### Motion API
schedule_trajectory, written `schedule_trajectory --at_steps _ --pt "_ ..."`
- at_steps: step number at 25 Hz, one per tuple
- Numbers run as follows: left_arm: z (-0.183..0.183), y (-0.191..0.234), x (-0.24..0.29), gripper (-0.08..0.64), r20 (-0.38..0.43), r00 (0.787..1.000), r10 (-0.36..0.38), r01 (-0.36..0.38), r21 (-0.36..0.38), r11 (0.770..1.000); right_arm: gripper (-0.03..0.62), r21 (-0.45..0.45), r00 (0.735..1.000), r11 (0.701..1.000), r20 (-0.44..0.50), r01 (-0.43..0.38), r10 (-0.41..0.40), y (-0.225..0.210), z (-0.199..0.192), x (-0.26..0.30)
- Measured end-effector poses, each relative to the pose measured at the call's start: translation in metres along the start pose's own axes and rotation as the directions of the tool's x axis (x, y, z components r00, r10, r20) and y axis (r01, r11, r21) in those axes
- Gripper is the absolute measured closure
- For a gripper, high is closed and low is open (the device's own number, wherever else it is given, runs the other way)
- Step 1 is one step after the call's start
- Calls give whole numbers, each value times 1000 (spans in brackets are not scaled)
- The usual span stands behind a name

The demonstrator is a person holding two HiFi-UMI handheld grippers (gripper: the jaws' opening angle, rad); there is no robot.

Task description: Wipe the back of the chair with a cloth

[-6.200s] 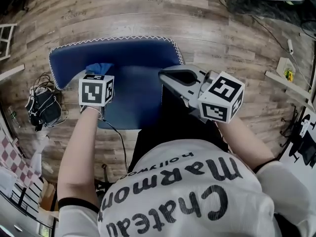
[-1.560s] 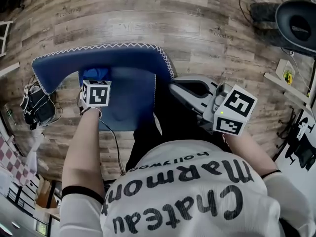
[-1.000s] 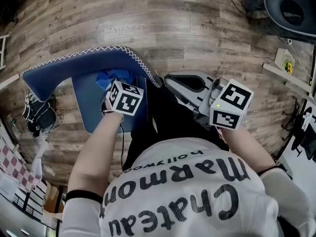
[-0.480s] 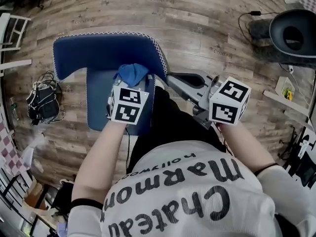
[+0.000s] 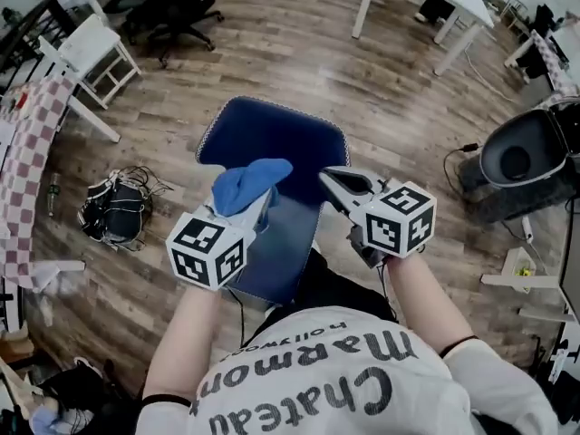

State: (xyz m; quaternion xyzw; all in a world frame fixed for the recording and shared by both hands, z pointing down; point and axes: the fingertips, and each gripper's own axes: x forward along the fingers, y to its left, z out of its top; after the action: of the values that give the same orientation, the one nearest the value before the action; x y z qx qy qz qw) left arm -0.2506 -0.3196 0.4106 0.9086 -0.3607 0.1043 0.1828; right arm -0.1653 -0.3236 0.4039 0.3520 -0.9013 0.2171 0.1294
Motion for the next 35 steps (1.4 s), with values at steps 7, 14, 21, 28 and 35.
schedule_trajectory --at_steps 7,14,21,28,35 --pt "59 -33 -145 525 210 975 71 -81 39 996 580 28 972 996 226 -79 71 102 79 -24" --pt "104 -56 -248 526 412 898 155 -189 43 981 580 -45 935 992 331 -117 125 184 112 -52" --pt "108 -75 -285 526 434 885 166 -194 20 981 580 -86 902 989 405 -122 146 213 138 -101" --pt "108 -87 -291 526 439 880 183 -207 7 978 580 -253 951 966 282 -51 124 213 123 -100" --pt "111 -97 -270 526 424 883 199 -219 -2 976 580 -334 972 942 210 -30 105 188 116 -108"
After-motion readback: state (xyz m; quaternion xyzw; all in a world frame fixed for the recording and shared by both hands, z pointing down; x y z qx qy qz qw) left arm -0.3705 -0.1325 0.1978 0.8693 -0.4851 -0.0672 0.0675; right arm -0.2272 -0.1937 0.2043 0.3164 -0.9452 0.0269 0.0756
